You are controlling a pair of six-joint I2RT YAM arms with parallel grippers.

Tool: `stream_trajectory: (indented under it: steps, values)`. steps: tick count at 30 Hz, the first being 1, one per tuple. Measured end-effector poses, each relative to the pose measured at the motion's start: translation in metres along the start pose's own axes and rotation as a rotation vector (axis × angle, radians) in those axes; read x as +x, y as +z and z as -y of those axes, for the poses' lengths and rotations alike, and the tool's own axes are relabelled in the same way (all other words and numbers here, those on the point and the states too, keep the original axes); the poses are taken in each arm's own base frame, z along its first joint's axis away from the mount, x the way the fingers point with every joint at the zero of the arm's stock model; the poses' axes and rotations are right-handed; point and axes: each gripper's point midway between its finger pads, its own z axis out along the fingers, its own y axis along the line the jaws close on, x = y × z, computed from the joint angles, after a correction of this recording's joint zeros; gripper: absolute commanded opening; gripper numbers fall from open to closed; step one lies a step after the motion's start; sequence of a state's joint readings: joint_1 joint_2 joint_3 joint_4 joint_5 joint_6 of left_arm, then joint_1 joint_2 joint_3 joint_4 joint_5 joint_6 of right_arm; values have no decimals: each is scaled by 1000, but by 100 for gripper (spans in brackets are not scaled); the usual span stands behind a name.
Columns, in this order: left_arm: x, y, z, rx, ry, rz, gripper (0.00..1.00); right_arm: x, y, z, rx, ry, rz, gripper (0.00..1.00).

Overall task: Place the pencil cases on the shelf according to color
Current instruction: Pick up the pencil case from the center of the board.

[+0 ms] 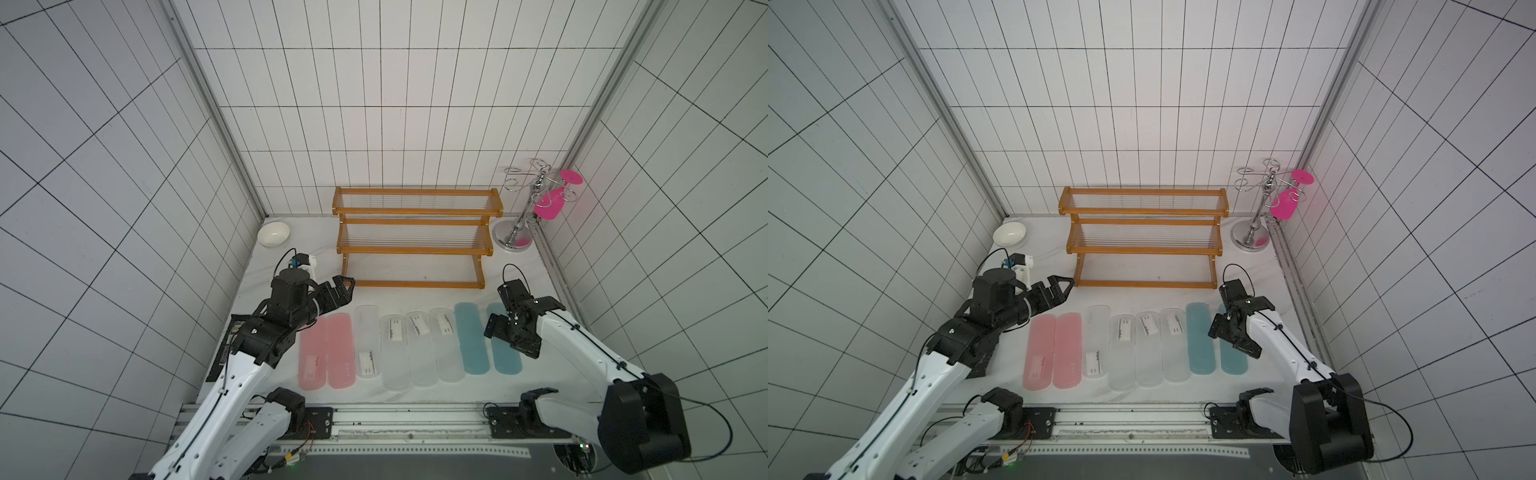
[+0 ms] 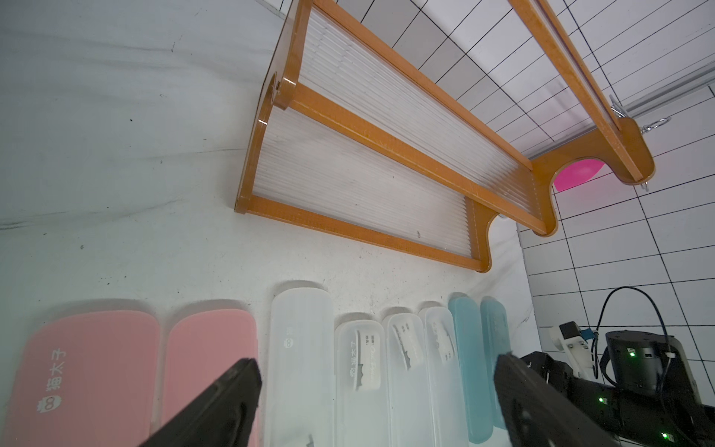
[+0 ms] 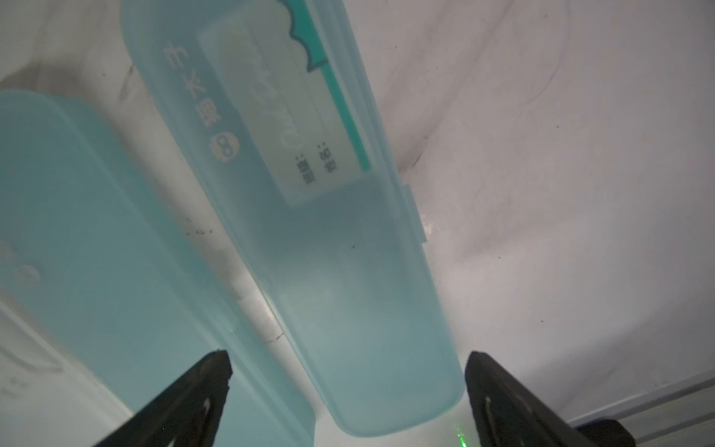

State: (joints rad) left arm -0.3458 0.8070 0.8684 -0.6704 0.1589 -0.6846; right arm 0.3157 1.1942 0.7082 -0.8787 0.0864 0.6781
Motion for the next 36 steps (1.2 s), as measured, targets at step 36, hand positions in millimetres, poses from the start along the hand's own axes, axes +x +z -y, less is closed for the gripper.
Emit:
stream_trajectory:
  steps: [36]
  values:
    - [6,31,1,12,3,-73,98,-34,26,-10,35,-20,-66,97]
